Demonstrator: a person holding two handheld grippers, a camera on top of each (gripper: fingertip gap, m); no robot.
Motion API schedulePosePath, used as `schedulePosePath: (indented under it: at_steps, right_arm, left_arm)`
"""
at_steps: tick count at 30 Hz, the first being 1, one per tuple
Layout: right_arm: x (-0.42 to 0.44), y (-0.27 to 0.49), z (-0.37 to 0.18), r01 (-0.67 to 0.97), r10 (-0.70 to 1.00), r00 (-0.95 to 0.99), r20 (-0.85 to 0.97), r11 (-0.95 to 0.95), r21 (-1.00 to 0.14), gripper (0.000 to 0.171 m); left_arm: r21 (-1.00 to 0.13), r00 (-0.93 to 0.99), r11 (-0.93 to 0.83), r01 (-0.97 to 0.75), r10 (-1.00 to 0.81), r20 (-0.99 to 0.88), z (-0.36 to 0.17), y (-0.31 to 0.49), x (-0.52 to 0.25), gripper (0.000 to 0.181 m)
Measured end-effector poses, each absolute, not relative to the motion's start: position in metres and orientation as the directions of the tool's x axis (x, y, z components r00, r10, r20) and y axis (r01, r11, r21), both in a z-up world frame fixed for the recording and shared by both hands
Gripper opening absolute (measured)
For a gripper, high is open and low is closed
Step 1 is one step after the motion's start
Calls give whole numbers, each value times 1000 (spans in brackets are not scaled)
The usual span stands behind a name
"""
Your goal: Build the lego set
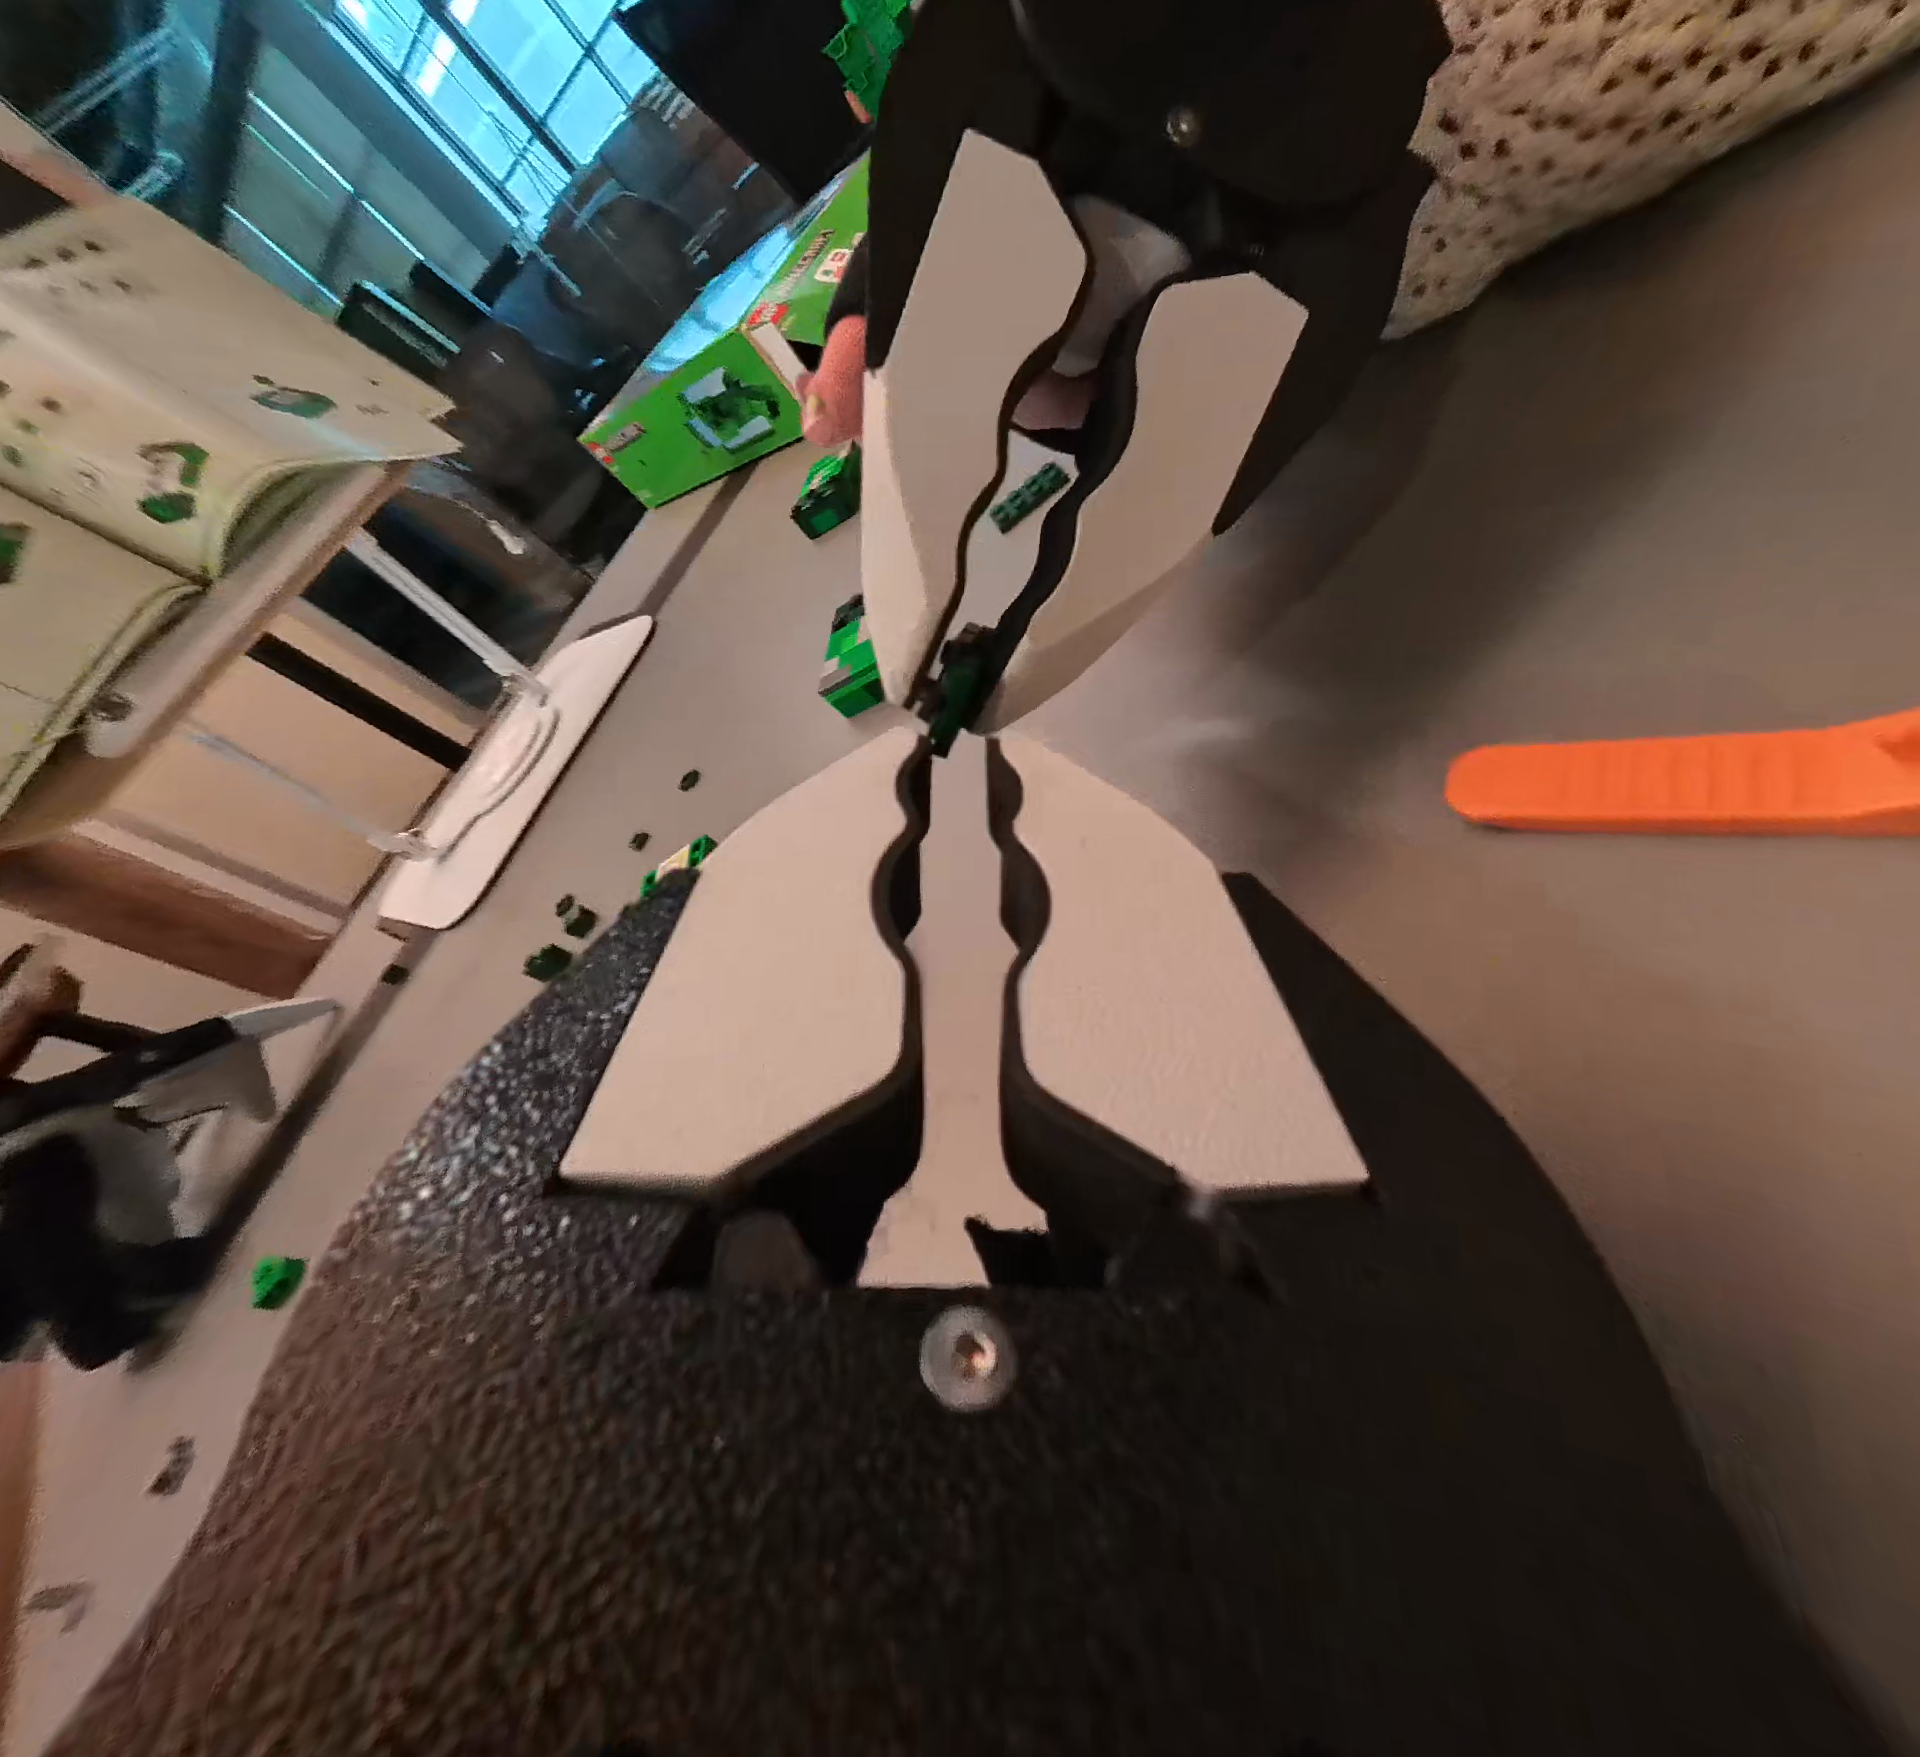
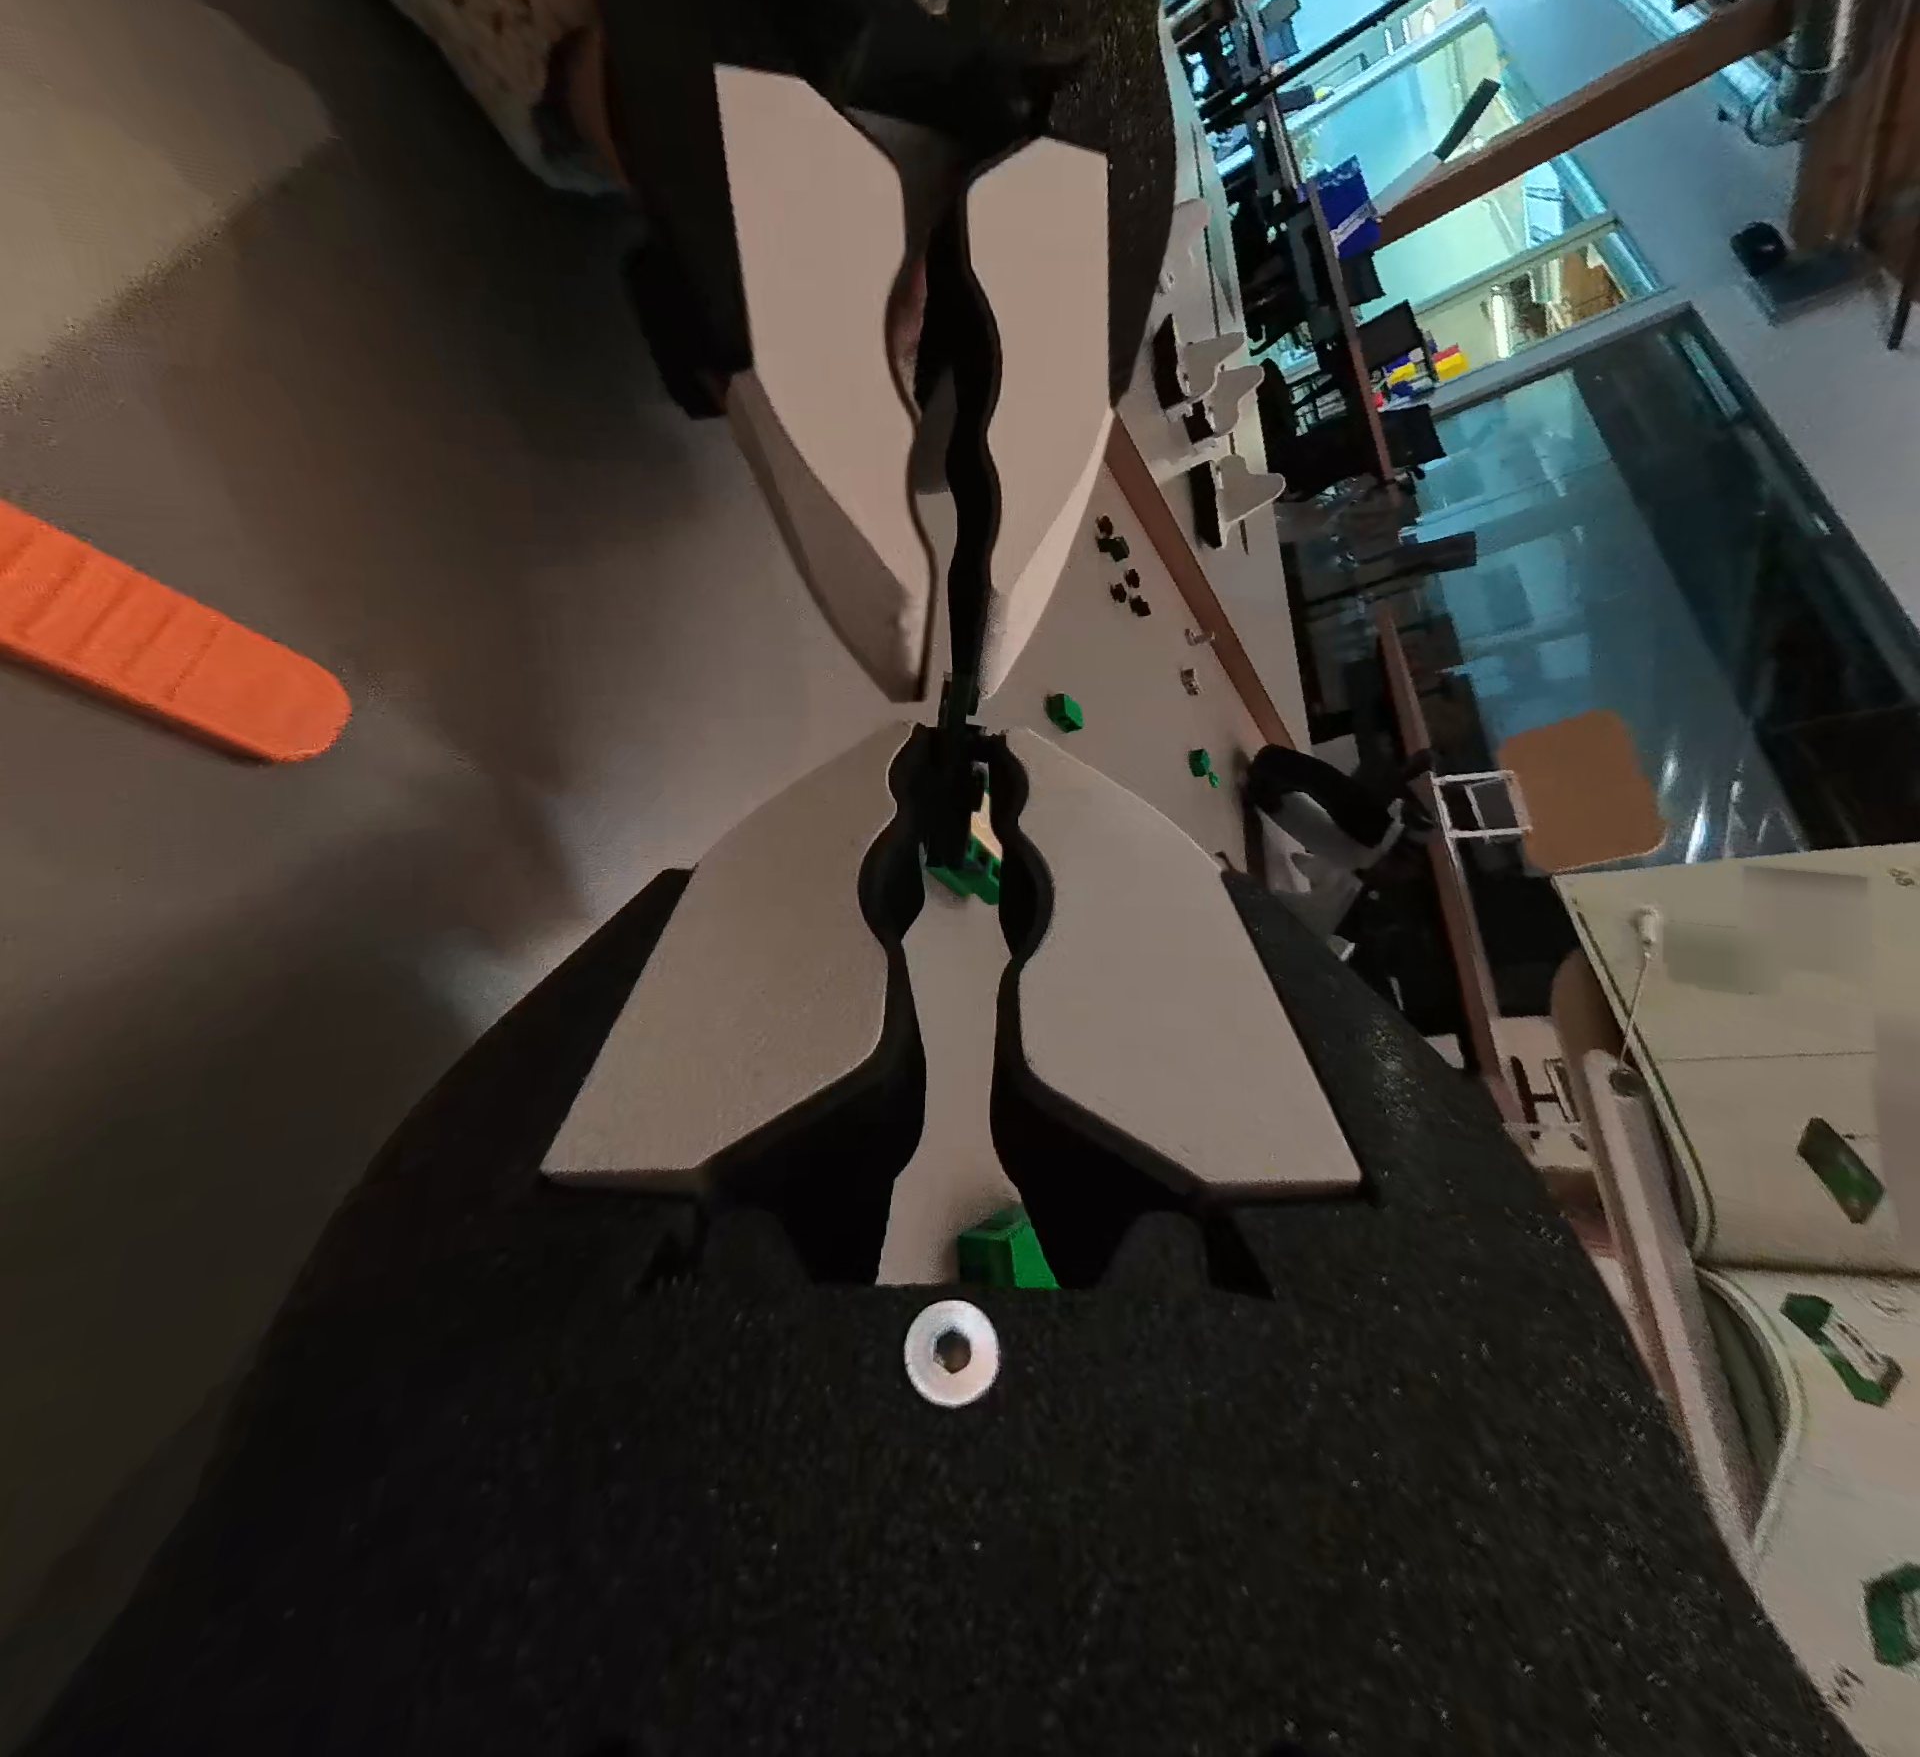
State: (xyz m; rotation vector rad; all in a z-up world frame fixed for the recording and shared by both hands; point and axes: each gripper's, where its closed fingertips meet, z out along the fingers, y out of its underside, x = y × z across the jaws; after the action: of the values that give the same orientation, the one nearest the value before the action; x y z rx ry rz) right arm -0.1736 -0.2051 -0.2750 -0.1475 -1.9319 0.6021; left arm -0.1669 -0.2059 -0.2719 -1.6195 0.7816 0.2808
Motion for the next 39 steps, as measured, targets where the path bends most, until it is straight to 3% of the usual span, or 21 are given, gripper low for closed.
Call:
schedulePosePath:
  at_steps: [18,23,27,30,35,39]
  right_arm:
    - [-154,-211,-296,-86,363,-729,580,792,-604,9]
    - [-161,-207,-289,-64,423,-699,577,766,-640,9]
    - [-177,-199,-275,-98,452,-534,714,806,-584,9]
    - [-185,-192,-267,-104,422,-397,815,862,-497,9]
    - [-189,-192,-255,-134,307,-231,923,930,-343,9]
    - [-192,-195,-251,-122,209,-133,969,967,-225,9]
  left_arm:
    - [-665,601,3,-747,-422,-678,-291,-209,-151,2]
    - [-713,664,-20,-701,-382,-643,-284,-205,-156,2]
    - [-858,819,-58,-511,-336,-465,-272,-199,-169,6]
    - [-943,894,-68,-327,-344,-286,-262,-198,-172,25]
    - [-987,922,-94,-133,-377,-88,-256,-197,-176,30]
    - [-989,921,-110,-97,-387,-47,-255,-195,-173,24]
